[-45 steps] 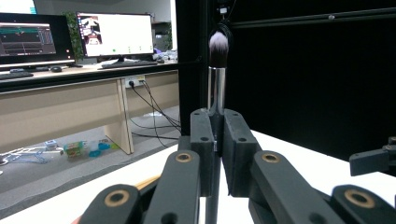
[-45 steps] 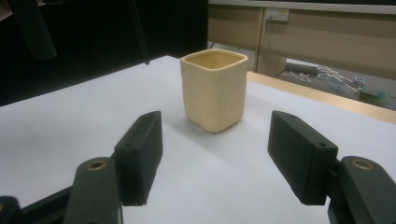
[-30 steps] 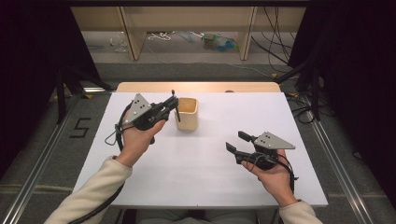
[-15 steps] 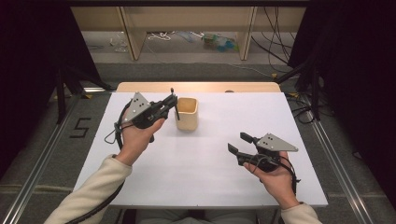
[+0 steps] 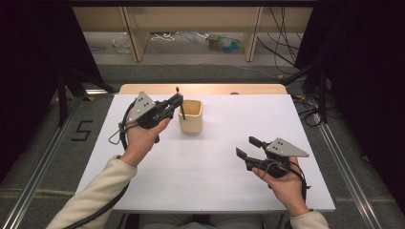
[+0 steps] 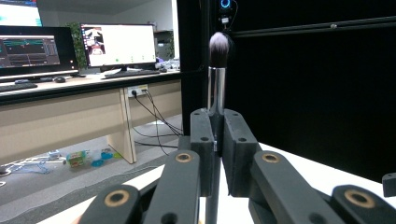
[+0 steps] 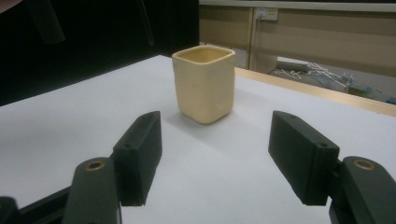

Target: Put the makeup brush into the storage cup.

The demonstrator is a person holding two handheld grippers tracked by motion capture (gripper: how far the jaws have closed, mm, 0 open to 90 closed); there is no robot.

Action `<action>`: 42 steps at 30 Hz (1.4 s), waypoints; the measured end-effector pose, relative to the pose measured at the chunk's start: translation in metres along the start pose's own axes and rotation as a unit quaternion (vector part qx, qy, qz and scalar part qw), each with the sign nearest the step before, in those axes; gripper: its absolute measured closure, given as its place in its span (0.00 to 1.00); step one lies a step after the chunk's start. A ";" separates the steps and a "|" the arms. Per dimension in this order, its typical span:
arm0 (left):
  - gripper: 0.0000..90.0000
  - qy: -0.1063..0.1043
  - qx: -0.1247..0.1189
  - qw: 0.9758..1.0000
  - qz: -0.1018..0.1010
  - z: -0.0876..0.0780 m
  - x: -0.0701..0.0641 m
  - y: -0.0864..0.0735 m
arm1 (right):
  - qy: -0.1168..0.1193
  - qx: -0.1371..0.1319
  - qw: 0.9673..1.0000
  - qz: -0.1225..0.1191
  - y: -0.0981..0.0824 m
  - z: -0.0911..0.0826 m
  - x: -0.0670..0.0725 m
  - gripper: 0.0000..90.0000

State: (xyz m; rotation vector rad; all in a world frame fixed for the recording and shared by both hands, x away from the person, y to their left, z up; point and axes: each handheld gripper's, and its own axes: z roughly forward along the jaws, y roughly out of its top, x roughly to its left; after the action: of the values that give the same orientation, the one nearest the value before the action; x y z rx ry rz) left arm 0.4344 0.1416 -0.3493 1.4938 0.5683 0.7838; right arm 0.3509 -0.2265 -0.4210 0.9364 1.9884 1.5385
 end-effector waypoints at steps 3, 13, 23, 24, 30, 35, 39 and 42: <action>0.93 0.000 -0.003 1.000 -0.001 0.001 0.001 -0.001 | -0.002 -0.001 1.000 0.000 0.000 0.000 0.000 0.40; 0.93 0.006 0.002 1.000 0.001 0.002 0.006 -0.003 | 0.000 -0.002 1.000 -0.001 0.000 -0.001 0.001 0.40; 0.93 0.005 0.000 1.000 0.002 0.009 0.007 -0.004 | 0.000 -0.001 1.000 0.001 0.000 -0.002 0.001 0.40; 0.93 0.005 0.000 1.000 0.003 0.009 0.007 -0.004 | 0.000 -0.001 1.000 0.001 0.000 -0.002 0.001 0.40; 0.93 0.007 -0.001 1.000 0.002 0.010 0.009 -0.004 | 0.003 -0.001 1.000 0.004 -0.001 -0.003 0.001 0.40; 0.93 0.007 -0.005 1.000 0.001 0.010 0.010 -0.002 | -0.001 0.004 1.000 0.002 -0.001 -0.005 0.000 0.40; 0.93 0.009 -0.002 1.000 0.000 0.011 0.011 -0.001 | 0.000 0.004 1.000 0.003 -0.001 -0.005 0.000 0.40; 0.93 0.009 -0.004 1.000 0.001 0.012 0.011 -0.001 | 0.004 0.007 1.000 0.005 -0.001 -0.006 0.000 0.40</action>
State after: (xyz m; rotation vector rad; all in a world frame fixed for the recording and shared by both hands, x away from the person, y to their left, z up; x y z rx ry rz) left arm 0.4506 0.1417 -0.3486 1.4823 0.5765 0.8003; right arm 0.3463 -0.2302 -0.4203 0.9476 2.0051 1.5389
